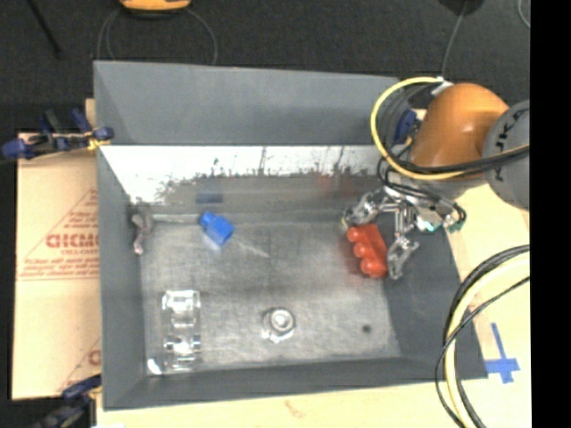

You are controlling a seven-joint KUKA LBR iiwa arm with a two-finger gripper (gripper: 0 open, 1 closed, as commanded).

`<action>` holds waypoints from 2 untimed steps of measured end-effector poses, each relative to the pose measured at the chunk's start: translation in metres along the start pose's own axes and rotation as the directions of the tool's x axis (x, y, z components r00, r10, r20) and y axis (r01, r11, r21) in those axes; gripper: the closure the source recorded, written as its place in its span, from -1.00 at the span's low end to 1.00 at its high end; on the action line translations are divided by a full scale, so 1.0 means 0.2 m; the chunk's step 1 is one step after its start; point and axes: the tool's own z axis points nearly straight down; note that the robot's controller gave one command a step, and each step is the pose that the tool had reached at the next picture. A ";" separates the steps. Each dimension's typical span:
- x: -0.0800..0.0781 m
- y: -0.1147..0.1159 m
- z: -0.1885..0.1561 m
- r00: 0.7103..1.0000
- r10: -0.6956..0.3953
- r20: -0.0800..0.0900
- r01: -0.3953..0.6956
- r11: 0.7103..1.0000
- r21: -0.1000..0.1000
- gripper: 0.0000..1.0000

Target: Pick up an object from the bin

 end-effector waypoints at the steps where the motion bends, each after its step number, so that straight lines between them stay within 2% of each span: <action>1: 0.00 0.00 0.00 1.000 0.000 -0.001 0.000 1.000 0.001 1.00; 2: -0.05 0.13 -0.81 1.000 -0.030 0.011 0.029 0.999 0.019 1.00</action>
Offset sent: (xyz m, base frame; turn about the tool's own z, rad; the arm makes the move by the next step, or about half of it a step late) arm 0.0000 0.0000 0.0000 0.0000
